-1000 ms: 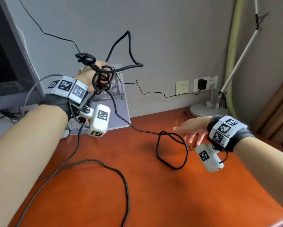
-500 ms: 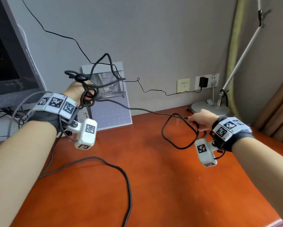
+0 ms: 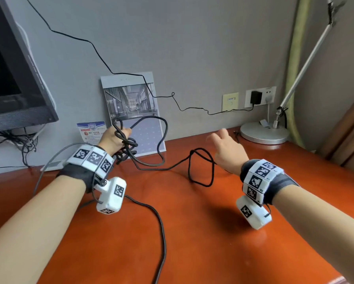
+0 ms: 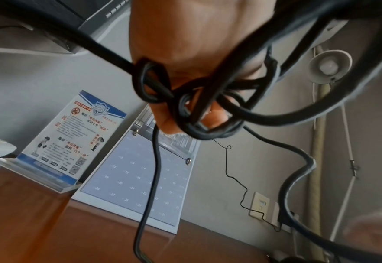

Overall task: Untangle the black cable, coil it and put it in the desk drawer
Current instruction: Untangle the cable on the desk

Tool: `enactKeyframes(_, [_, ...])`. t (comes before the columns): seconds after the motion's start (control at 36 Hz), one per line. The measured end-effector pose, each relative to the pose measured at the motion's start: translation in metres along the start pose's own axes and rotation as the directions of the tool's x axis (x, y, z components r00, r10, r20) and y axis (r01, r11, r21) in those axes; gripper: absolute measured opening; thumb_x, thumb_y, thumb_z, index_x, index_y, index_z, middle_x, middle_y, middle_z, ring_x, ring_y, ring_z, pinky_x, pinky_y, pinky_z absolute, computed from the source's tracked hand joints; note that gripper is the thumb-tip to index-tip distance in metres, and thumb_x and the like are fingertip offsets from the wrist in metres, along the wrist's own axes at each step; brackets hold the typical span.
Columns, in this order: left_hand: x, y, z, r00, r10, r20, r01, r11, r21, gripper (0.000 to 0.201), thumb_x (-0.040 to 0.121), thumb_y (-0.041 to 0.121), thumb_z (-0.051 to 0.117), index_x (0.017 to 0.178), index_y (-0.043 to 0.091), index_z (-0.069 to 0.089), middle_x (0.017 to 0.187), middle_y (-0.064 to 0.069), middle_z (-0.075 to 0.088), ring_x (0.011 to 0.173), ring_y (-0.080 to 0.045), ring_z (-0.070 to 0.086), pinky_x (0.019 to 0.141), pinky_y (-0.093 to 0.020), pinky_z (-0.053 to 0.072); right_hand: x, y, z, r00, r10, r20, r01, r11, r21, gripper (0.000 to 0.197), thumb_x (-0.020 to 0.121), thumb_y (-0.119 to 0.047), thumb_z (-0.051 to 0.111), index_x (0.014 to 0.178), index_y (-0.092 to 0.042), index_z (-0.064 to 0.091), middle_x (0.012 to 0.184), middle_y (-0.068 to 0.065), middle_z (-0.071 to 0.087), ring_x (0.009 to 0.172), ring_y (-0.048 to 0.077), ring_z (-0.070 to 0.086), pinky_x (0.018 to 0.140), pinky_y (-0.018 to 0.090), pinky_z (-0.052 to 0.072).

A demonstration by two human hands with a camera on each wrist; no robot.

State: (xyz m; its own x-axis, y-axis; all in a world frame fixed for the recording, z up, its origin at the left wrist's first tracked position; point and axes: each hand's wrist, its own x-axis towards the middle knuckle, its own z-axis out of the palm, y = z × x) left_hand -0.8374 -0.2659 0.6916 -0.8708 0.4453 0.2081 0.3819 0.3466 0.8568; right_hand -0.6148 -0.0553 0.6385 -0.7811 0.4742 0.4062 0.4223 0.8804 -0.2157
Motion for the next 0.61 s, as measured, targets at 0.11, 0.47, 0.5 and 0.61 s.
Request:
enactKeyframes(0.11, [0.012,-0.008,0.003,0.999,0.041,0.023,-0.04,0.999,-0.028,0.019,0.064,0.034,0.052,0.05,0.023,0.044,0.062,-0.004,0.041,0.071,-0.019,0.045,0.073,-0.034,0.038,0.008,-0.014,0.006,0.996,-0.088,0.033,0.092,0.987,-0.13,0.033,0.089,-0.021,0.045,0.12,-0.013,0.054,0.121,0.006,0.046,0.115,0.026,0.044,0.077,0.035,0.042])
enactKeyframes(0.47, [-0.013,0.01,0.028,0.964,0.148,0.219,-0.146,0.989,-0.026,0.022,0.082,0.016,0.065,0.07,0.002,0.054,0.059,0.004,0.062,0.051,-0.004,0.052,0.056,-0.026,0.035,0.016,-0.017,0.004,0.93,0.003,0.367,-0.244,0.754,0.61,0.023,0.095,-0.01,0.045,0.073,-0.01,0.052,0.065,0.001,0.039,0.059,0.012,0.032,0.056,0.023,0.028])
enactKeyframes(0.5, [-0.02,0.012,0.036,0.944,0.191,0.269,-0.183,0.982,-0.055,0.02,0.082,0.013,0.066,0.068,0.006,0.054,0.067,-0.003,0.065,0.052,-0.004,0.053,0.053,-0.025,0.034,0.016,-0.02,0.001,0.928,-0.014,0.371,-0.254,0.707,0.661,0.027,0.095,-0.008,0.042,0.068,-0.011,0.049,0.063,0.001,0.036,0.056,0.013,0.03,0.054,0.024,0.026])
enactKeyframes(0.61, [-0.039,0.013,0.068,0.867,0.311,0.39,-0.349,0.937,0.028,0.03,0.074,0.019,0.067,0.062,0.02,0.04,0.075,-0.004,0.062,0.084,-0.019,0.064,0.068,-0.03,0.046,0.017,-0.03,-0.003,0.931,0.035,0.363,-0.337,0.46,0.821,0.033,0.096,-0.002,0.037,0.066,-0.013,0.045,0.061,0.0,0.036,0.05,0.01,0.032,0.05,0.021,0.027])
